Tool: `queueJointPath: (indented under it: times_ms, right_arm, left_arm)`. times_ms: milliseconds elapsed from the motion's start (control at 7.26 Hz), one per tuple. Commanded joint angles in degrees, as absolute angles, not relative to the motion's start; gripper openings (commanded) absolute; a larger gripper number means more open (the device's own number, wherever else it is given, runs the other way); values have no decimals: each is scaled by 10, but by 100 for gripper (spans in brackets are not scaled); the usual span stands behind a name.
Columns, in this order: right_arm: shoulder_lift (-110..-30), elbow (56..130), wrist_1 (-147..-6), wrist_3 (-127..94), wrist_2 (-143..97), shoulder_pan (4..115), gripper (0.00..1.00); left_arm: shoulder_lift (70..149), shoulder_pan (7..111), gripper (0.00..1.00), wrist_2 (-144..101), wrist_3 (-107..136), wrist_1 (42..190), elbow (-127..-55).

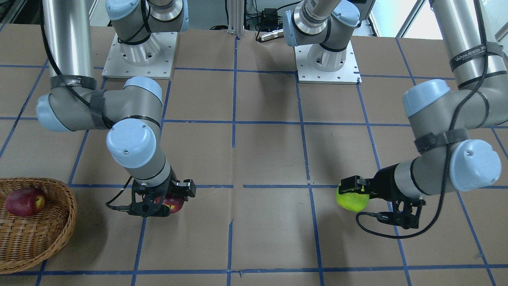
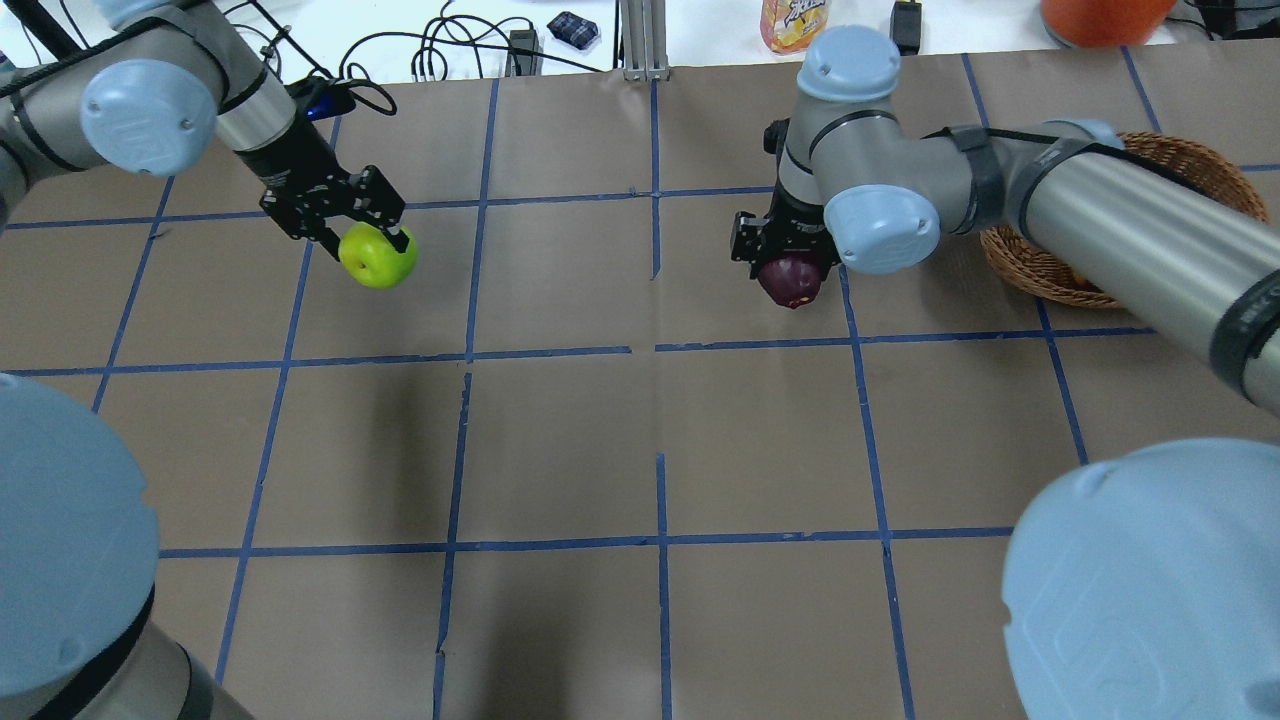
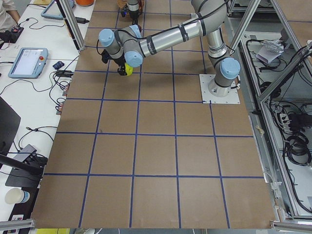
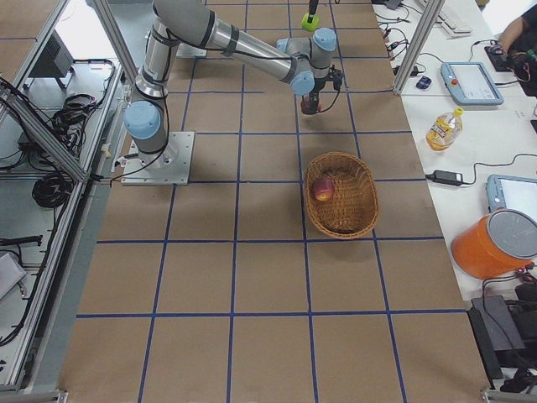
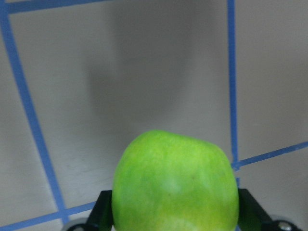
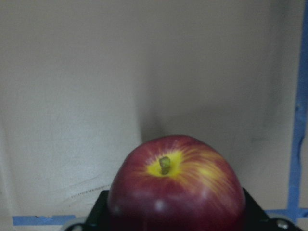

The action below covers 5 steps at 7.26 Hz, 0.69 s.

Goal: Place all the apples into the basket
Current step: 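Grasp dark red apple with right gripper while left lifts green apple, then release dark red apple into basket while left sets green apple centrally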

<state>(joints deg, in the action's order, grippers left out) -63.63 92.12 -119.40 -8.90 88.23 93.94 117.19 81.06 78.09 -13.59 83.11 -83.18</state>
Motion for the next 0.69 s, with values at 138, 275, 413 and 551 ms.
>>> queueJointPath:
  times_ms: [138, 275, 413, 551]
  right_arm:
    - [-682, 817, -1044, 55, 893, 746, 0]
    - [-679, 792, -1019, 125, 915, 695, 0]
    - [-670, 784, -1027, 235, 931, 642, 0]
    - [-641, 776, -1050, 310, 930, 599, 0]
  left_arm:
    - [1197, 987, 4, 777, 150, 675, -863]
    - [1214, 1026, 4, 779, 203, 614, -862]
    - [1223, 1060, 4, 792, 229, 590, -866]
    - [1236, 1085, 11, 841, 236, 577, -868]
